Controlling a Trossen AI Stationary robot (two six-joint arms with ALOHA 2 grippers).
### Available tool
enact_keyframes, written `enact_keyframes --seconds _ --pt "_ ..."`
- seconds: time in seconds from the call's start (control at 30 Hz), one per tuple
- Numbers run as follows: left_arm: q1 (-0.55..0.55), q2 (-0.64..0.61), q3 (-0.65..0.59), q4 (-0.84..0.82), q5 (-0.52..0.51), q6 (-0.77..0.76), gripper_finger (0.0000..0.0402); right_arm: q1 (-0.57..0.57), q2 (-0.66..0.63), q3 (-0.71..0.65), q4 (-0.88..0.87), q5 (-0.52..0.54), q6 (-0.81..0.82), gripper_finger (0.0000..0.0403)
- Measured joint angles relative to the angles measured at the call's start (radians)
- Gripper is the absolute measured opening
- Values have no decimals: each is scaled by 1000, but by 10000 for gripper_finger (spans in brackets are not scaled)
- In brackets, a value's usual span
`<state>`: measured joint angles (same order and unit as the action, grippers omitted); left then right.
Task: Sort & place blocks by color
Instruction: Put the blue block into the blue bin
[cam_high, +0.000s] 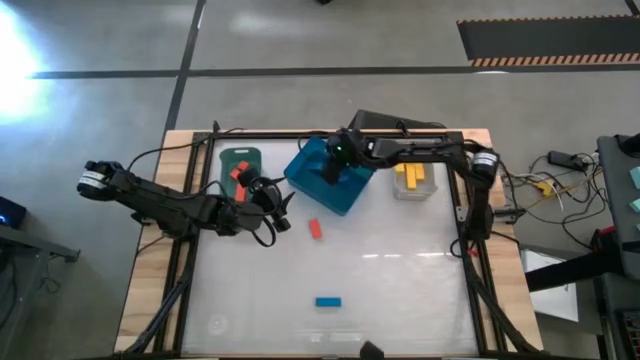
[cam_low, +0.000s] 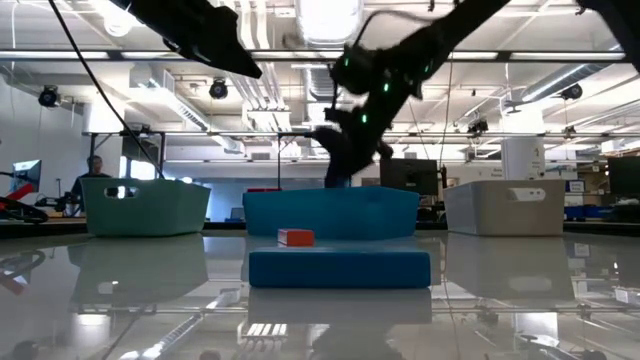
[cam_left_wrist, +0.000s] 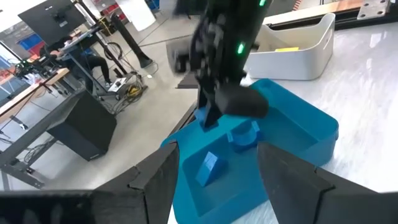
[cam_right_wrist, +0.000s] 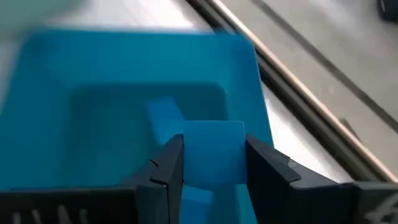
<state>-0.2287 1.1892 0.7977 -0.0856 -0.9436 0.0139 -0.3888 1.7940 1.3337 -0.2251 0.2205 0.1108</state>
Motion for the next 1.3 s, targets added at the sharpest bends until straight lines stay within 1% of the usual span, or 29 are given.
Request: enact_keyframes --seconds 0.1,0.17,0.27,0.37,0.47,0.6,0.7,0.8,1.03,1.1,1.17,1.23,1.3 --pt "0 0 0 0 0 0 200 -37 57 10 -4 -46 12 120" --pt "0 0 0 0 0 -1 200 -47 74 16 -4 -82 18 138" --pt "0 0 -2 1 0 -4 200 -48 74 16 -6 -68 27 175" --pt "0 7 -2 6 0 -22 200 -47 48 15 -51 -67 20 193" --pt "0 22 -5 2 17 -35 200 -33 -6 15 -109 -62 14 195" --pt "-1 47 -5 4 56 -35 200 10 -93 14 -256 -72 47 191" --pt "-2 59 -5 5 68 -45 200 75 -171 5 -352 -73 89 190" --pt "-2 65 -5 4 91 -80 200 165 -242 -21 -407 -74 142 190" --pt "-10 65 -5 1 210 -176 200 391 -365 -106 -420 -59 284 191" --pt "-13 65 -5 0 237 -196 200 452 -386 -139 -417 -27 320 191" --pt "-14 69 -5 2 249 -218 200 512 -402 -180 -403 27 359 191" --pt "-17 73 -5 0 253 -223 200 566 -419 -227 -359 76 396 191" --pt "-17 80 -5 3 253 -245 200 611 -431 -279 -299 101 425 191"
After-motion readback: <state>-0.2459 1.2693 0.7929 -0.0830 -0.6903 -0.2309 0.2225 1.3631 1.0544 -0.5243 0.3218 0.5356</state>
